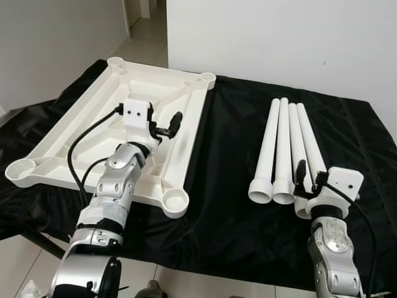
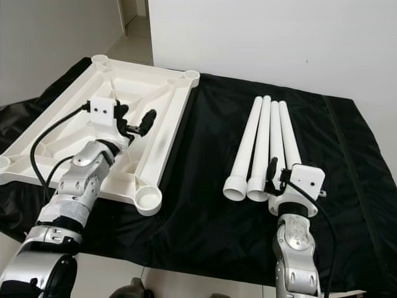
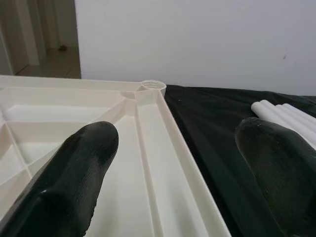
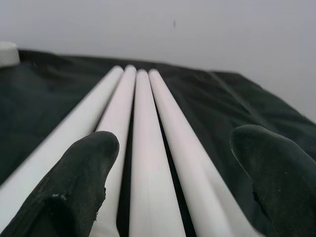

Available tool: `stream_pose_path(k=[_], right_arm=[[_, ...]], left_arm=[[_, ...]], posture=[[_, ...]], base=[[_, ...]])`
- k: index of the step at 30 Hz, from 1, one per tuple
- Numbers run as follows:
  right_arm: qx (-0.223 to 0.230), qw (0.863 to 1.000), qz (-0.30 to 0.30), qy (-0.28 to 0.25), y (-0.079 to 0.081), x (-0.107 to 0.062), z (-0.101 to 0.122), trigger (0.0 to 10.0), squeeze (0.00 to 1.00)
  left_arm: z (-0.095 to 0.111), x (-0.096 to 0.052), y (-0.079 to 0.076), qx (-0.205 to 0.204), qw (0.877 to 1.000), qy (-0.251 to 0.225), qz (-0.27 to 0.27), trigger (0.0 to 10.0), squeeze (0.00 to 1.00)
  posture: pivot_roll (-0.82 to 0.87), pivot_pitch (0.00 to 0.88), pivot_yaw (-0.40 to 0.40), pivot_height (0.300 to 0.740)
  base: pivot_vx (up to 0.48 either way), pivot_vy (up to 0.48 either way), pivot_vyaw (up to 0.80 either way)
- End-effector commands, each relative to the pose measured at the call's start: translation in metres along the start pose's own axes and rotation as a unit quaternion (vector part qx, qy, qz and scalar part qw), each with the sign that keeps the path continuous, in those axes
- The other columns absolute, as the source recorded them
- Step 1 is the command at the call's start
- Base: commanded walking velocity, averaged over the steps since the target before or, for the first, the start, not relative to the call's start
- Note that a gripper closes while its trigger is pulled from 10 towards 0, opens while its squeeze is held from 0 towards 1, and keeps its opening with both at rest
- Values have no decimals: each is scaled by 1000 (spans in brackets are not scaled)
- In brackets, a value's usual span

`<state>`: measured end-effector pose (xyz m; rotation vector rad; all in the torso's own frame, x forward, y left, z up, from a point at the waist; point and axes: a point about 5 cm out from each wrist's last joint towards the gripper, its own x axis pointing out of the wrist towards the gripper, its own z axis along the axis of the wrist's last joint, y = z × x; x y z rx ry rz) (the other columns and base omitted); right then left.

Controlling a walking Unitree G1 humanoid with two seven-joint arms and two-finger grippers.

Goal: Building children table

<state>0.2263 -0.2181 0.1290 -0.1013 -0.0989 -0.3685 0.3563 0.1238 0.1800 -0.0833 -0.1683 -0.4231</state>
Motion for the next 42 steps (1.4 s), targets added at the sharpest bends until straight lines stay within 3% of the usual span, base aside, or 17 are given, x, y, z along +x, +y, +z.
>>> stream_pose_path(k=[1, 5, 11, 20, 21, 23, 24, 25, 36, 37, 38, 39, 42], right_arm=[[-7, 999, -10, 41, -3, -9, -12, 10000, 0], [-6, 999, -10, 50, -4, -11, -15, 10000, 0], [8, 990, 30, 139, 5, -31, -42, 10000, 0], [26, 981, 93, 167, 16, -33, -48, 10000, 0], [32, 981, 98, 164, 16, -32, -47, 4745, 0], [37, 981, 97, 162, 16, -31, -46, 4745, 0], [38, 981, 96, 162, 15, -31, -46, 2000, 0], [38, 982, 90, 163, 14, -30, -47, 10000, 0], [33, 984, 94, 144, 13, -22, -44, 10000, 0], [36, 985, 92, 143, 13, -20, -44, 5647, 0], [36, 985, 92, 143, 13, -20, -44, 5647, 0], [42, 985, 93, 140, 13, -19, -44, 0, 0], [58, 986, 100, 117, 16, -16, -38, 0, 0]], left_arm=[[-2, -2, -2, 9, 1000, 11, -11, 10000, 0], [-1, -2, -1, 10, 1000, 11, -11, 10000, 0], [6, -2, 7, 12, 1000, 3, 9, 10000, 0], [9, -2, 9, 13, 1000, 1, 19, 10000, 0], [9, -2, 10, 13, 1000, 0, 20, 10000, 0], [9, -1, 10, 13, 1000, 0, 21, 10000, 0], [9, -1, 10, 13, 1000, 0, 22, 10000, 0], [9, -1, 10, 13, 1000, -1, 23, 10000, 0], [10, -1, 10, 15, 1000, -1, 26, 10000, 0], [9, -1, 10, 17, 1000, 1, 23, 10000, 0], [9, -1, 10, 17, 1000, 1, 23, 10000, 0], [8, -1, 8, 18, 1000, 5, 10, 10000, 0], [6, -3, 0, 22, 999, 13, -45, 10000, 0]], posture=[[27, 23, -5, 740], [26, 24, -6, 740], [32, 21, -6, 740], [34, 13, -9, 740], [34, 11, -9, 740], [34, 9, -10, 740], [36, 7, -13, 740], [38, 5, -16, 740], [39, 0, -17, 740], [43, 0, -20, 740], [43, 0, -20, 740], [44, 0, -21, 740], [49, 0, -26, 740]], base=[[0, 0, 0], [0, 0, 0], [0, 0, 0], [0, 0, 0], [0, 0, 0], [0, 0, 0], [0, 0, 0], [0, 0, 0], [0, 0, 0], [0, 0, 0], [0, 0, 0], [0, 0, 0], [0, 0, 0]])
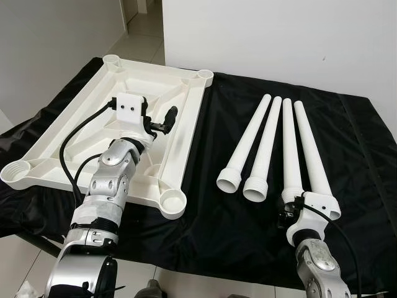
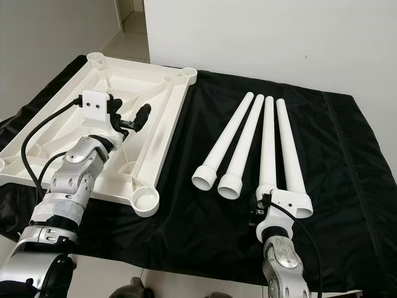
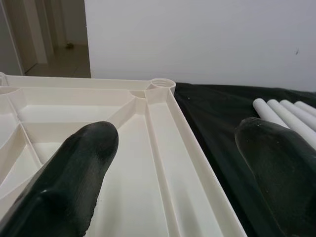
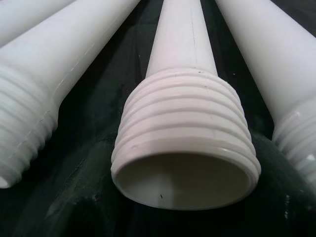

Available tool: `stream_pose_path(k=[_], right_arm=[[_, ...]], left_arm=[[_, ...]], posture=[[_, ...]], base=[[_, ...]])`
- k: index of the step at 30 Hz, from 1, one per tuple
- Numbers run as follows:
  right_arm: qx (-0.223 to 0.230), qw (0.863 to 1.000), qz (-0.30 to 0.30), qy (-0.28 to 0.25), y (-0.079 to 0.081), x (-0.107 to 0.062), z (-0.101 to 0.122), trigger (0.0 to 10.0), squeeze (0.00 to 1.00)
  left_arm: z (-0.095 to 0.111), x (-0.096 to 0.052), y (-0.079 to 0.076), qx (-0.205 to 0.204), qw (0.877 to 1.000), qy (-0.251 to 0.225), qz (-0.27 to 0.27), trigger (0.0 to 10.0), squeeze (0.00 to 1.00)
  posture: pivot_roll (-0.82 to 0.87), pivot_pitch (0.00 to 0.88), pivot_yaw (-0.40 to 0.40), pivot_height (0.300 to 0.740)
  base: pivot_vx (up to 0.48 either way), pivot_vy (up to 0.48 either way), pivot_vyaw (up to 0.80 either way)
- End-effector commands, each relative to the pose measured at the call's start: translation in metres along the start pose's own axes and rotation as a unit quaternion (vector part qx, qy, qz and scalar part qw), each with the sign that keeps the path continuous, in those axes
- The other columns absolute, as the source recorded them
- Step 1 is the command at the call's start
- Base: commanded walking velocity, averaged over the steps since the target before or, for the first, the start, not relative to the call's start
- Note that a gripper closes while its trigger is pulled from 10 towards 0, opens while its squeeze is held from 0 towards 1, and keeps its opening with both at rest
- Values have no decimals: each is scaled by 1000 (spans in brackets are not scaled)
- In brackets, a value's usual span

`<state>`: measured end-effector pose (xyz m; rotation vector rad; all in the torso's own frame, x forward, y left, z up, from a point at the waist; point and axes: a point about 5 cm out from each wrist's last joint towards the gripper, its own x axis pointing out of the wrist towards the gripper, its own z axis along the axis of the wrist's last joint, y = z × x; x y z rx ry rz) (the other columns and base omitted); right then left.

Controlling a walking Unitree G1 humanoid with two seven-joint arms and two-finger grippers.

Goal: Building children table

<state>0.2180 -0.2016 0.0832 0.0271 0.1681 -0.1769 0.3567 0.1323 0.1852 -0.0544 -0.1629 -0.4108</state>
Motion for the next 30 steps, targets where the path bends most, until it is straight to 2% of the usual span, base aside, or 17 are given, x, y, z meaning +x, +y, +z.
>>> stream_pose_path(k=[1, 2, 4, 5, 8, 10, 11, 13, 14, 18, 19, 20, 23, 24, 26, 27, 30], right_arm=[[12, 1000, 4, -22, 0, 1, 5, 0, 0], [12, 1000, 4, -22, 0, 1, 5, 0, 0], [10, 998, 7, -54, 1, 3, 14, 0, 0], [10, 998, 7, -54, 1, 3, 14, 0, 0], [21, 993, -10, -116, -3, 6, 35, 0, 0], [18, 992, -16, -126, -5, 6, 39, 0, 0], [16, 991, -19, -132, -5, 7, 41, 4235, 0], [21, 989, -26, -145, -7, 6, 44, 4235, 0], [22, 985, -27, -166, -10, 6, 51, 10000, 0], [22, 983, -28, -182, -12, 5, 56, 10000, 0], [0, 978, -11, -208, -11, 6, 65, 10000, 0], [0, 978, -11, -208, -11, 6, 65, 10000, 0], [-45, 971, 53, -227, 4, 8, 70, 10000, 0], [-45, 971, 53, -227, 4, 8, 70, 10000, 0], [-47, 965, 105, -236, 14, 10, 73, 10000, 0], [-47, 965, 105, -236, 14, 10, 73, 10000, 0], [-57, 951, 168, -254, 28, 11, 79, 10000, 0]], left_arm=[[0, -1, -8, 8, 999, 6, -50, 10000, 0], [0, -1, -8, 8, 999, 6, -50, 10000, 0], [-2, -3, -19, 13, 994, 15, -110, 10000, 0], [-2, -3, -19, 13, 994, 15, -110, 10000, 0], [-6, -1, -34, 16, 983, 33, -178, 10000, 0], [-6, 0, -36, 13, 982, 35, -186, 10000, 0], [-6, 0, -37, 11, 981, 36, -192, 10000, 0], [-7, 0, -40, 1, 978, 42, -202, 10000, 0], [-7, 1, -44, 4, 975, 48, -219, 10000, 0], [-7, 1, -46, 8, 972, 53, -231, 10000, 0], [-6, 4, -52, -12, 962, 68, -264, 10000, 0], [-6, 4, -52, -12, 962, 68, -264, 10000, 0], [7, 10, -61, -82, 939, 80, -325, 10000, 0], [7, 10, -61, -82, 939, 80, -325, 10000, 0], [19, 15, -66, -119, 923, 72, -358, 10000, 0], [19, 15, -66, -119, 923, 72, -358, 10000, 0], [36, 25, -75, -165, 900, 66, -398, 10000, 0]], posture=[[49, 0, -26, 740], [49, 0, -26, 740], [52, 0, -31, 740], [52, 0, -31, 740], [47, 0, -22, 740], [47, 0, -22, 740], [47, 0, -22, 740], [45, 0, -18, 740], [41, 0, -10, 740], [41, 0, -10, 740], [37, 0, 0, 740], [37, 0, 0, 740], [34, 0, 8, 740], [34, 0, 8, 740], [32, 0, 12, 740], [32, 0, 12, 740], [24, 0, 18, 740]], base=[[0, 0, 0], [0, 0, 0], [0, 0, 0], [0, 0, 0], [0, 0, 0], [0, 0, 0], [0, 0, 0], [0, 0, 0], [0, 0, 0], [0, 0, 0], [0, 0, 0], [0, 0, 0], [0, 0, 0], [0, 0, 0], [0, 0, 0], [0, 0, 0], [0, 0, 0]])
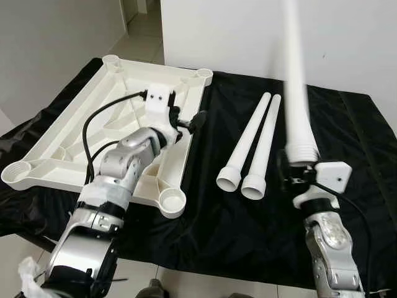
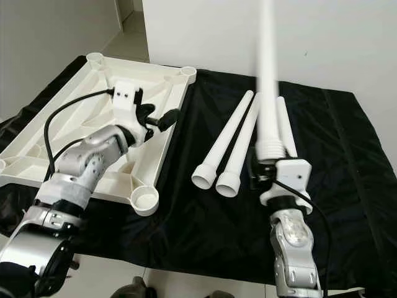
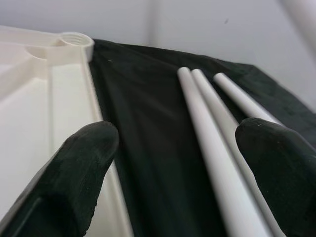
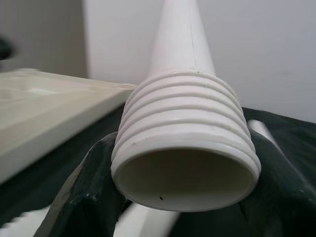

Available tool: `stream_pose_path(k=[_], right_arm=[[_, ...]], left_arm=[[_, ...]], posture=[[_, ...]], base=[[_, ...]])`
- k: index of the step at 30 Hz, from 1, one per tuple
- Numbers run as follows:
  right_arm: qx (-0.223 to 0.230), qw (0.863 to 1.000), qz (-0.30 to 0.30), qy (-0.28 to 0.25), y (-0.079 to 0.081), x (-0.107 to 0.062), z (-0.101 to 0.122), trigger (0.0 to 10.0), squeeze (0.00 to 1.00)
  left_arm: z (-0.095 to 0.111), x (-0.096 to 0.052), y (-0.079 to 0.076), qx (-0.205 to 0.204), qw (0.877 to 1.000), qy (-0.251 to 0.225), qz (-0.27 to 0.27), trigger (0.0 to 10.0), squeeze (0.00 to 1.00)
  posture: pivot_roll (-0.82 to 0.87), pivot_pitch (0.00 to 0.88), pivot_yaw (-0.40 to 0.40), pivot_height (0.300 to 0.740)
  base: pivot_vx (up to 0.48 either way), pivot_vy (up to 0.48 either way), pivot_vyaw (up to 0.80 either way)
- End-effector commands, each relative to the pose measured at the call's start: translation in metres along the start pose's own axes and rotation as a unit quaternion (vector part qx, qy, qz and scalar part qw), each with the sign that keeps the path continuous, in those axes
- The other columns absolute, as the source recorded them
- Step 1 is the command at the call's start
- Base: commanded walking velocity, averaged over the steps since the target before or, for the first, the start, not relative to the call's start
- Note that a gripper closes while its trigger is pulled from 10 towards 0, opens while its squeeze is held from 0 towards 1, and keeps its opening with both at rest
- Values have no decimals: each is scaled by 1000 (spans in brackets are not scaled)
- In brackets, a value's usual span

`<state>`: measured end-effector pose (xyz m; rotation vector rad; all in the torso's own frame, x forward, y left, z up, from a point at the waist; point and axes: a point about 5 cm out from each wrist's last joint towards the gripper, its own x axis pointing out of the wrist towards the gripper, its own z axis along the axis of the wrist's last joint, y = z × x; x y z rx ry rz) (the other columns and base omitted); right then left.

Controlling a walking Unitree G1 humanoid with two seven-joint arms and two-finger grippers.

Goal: Building children table

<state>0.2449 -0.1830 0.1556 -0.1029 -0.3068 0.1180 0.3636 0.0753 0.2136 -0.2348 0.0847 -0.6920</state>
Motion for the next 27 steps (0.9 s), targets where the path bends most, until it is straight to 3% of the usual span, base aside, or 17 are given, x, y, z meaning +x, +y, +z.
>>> stream_pose_path(k=[1, 4, 7, 10, 12, 16, 23, 27], right_arm=[[1, 1000, 25, -19, 3, 4, 4, 10000, 0], [-6, 998, 53, -26, 9, 8, 5, 10000, 0], [-19, 995, 89, -31, 17, 16, 6, 10000, 0], [-19, 995, 96, -32, 18, 17, 6, 10000, 0], [-19, 992, 122, -33, 25, 21, 6, 10000, 0], [-26, 989, 143, -37, 31, 24, 6, 10000, 0], [-36, 984, 168, -48, 38, 28, 8, 10000, 0], [-46, 976, 203, -68, 53, 25, 11, 10000, 0]], left_arm=[[6, -3, -29, -19, 959, 1, -282, 10000, 0], [15, 3, -34, -41, 955, -9, -294, 10000, 0], [31, 7, -45, -103, 937, -29, -332, 10000, 0], [34, 7, -48, -115, 933, -30, -340, 10000, 0], [40, 7, -55, -146, 917, -30, -370, 10000, 0], [42, 7, -60, -172, 903, -25, -392, 10000, 0], [42, 11, -63, -180, 903, -15, -391, 10000, 0], [54, 21, -52, -210, 914, -28, -347, 10000, 0]], posture=[[24, 0, 18, 740], [16, 0, 23, 740], [11, 0, 25, 740], [11, 0, 25, 740], [6, 0, 23, 740], [4, 0, 22, 740], [-1, 0, 23, 740], [-4, 0, 21, 740]], base=[[0, 0, 0], [0, 0, 0], [0, 0, 0], [0, 0, 0], [0, 0, 0], [0, 0, 0], [0, 0, 0], [0, 0, 0]])
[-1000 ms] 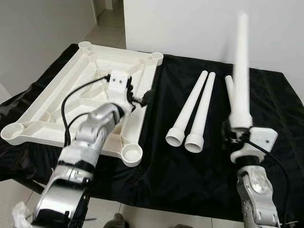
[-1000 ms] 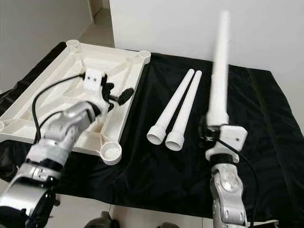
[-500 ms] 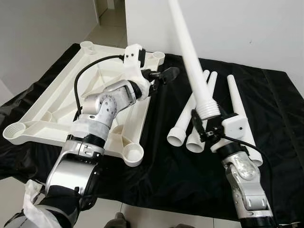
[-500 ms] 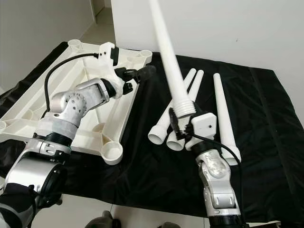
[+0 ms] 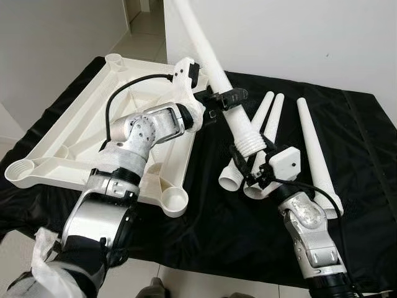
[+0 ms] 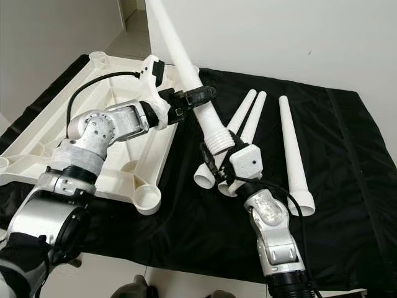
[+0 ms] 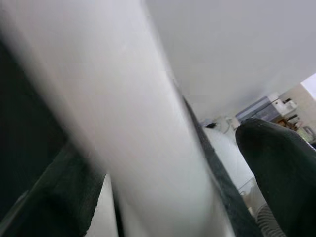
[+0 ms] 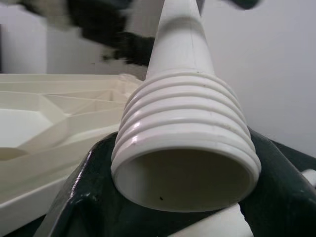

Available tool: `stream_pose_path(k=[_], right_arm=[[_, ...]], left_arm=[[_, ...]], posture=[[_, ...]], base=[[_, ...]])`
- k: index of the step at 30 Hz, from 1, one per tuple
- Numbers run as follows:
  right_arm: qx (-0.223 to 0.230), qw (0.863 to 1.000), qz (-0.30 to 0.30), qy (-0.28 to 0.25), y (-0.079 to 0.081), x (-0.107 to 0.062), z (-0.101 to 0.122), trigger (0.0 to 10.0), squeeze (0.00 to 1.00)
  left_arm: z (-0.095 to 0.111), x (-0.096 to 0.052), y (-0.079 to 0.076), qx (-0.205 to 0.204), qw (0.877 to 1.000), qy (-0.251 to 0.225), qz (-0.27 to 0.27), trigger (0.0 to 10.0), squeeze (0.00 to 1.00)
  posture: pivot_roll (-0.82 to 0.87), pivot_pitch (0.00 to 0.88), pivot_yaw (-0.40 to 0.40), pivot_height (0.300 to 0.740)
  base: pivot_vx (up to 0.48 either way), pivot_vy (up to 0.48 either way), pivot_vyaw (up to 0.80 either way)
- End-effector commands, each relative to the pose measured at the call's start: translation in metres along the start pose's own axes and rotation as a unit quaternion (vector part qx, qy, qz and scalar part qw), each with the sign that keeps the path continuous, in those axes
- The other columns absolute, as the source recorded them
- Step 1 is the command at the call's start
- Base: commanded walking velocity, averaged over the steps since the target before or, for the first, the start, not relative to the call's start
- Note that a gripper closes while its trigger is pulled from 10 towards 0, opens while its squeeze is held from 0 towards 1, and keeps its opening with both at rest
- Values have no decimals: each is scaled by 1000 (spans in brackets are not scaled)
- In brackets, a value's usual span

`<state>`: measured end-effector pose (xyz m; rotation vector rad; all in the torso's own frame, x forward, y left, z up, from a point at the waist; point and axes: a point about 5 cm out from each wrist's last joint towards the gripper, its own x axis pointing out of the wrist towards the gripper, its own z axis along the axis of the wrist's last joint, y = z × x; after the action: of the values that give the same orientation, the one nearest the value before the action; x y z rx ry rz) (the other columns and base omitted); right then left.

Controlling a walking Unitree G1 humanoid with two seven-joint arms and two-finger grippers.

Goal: Building children table

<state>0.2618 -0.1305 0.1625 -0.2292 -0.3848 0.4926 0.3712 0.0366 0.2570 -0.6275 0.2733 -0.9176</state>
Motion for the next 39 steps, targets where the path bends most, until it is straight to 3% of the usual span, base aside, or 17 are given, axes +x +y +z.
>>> stream_pose_path(k=[1, 3, 7, 12, 13, 14, 15, 19, 20, 21, 22, 33, 34, 35, 39], right_arm=[[-13, 1000, 17, -19, 6, 0, 6, 10000, 0], [-13, 1000, 20, -18, 9, -2, 5, 10000, 0], [-11, 1000, 22, -17, 12, -4, 4, 10000, 0], [-10, 1000, 18, -13, 18, -9, 2, 10000, 0], [-11, 1000, 15, -13, 19, -10, 1, 10000, 0], [-12, 1000, 13, -13, 19, -10, 1, 10000, 0], [-13, 1000, 14, -13, 20, -11, 1, 10000, 0], [-15, 1000, 18, -12, 22, -13, 0, 10000, 0], [-18, 1000, 20, -11, 22, -13, 0, 10000, 0], [-20, 1000, 20, -10, 22, -14, 0, 10000, 0], [-21, 1000, 20, -10, 21, -14, -1, 10000, 0], [-21, 999, 33, -10, 19, -13, -1, 10000, 0], [-7, 999, 36, -6, 18, -12, -2, 10000, 698], [6, 999, 35, -3, 17, -12, -3, 10000, 1000], [15, 999, 29, -2, 15, -12, -2, 10000, 1000]], left_arm=[[14, -5, -23, -5, 972, -20, -234, 10000, 0], [21, -6, -18, -29, 976, -17, -217, 10000, 0], [29, -9, -16, -35, 976, -23, -213, 10000, 0], [57, -18, -8, -45, 980, -67, -181, 10000, 0], [62, -19, -5, -44, 982, -72, -167, 6196, 0], [64, -20, -4, -43, 984, -72, -158, 6196, 0], [66, -20, -2, -46, 985, -74, -150, 8980, 0], [72, -21, 2, -56, 986, -89, -130, 9373, 0], [73, -21, 4, -57, 987, -93, -115, 3490, 0], [74, -21, 6, -57, 988, -96, -105, 3490, 0], [74, -21, 7, -60, 988, -100, -100, 0, 0], [72, -18, 8, -62, 989, -90, -98, 0, 0], [73, -18, 9, -65, 989, -95, -93, 0, 0], [75, -18, 9, -66, 989, -99, -92, 0, 0], [79, -19, 8, -54, 989, -109, -87, 0, 0]], posture=[[-4, 0, 21, 740], [-4, 0, 21, 740], [-6, 0, 25, 740], [-7, 0, 33, 740], [-6, 0, 34, 740], [-6, 0, 34, 740], [-5, 0, 35, 740], [-5, 0, 37, 740], [-4, 0, 36, 740], [-4, 0, 36, 740], [-4, 0, 36, 740], [0, 0, 31, 740], [-1, 0, 30, 740], [0, 0, 29, 740], [-3, 0, 26, 740]], base=[[0, 0, 0], [0, 0, 0], [0, 0, 0], [0, 0, 0], [0, 0, 0], [0, 0, 0], [0, 0, 0], [0, 0, 0], [0, 0, 0], [0, 0, 0], [0, 0, 0], [0, 0, 0], [0, 0, 0], [0, 0, 0], [0, 0, 0]])
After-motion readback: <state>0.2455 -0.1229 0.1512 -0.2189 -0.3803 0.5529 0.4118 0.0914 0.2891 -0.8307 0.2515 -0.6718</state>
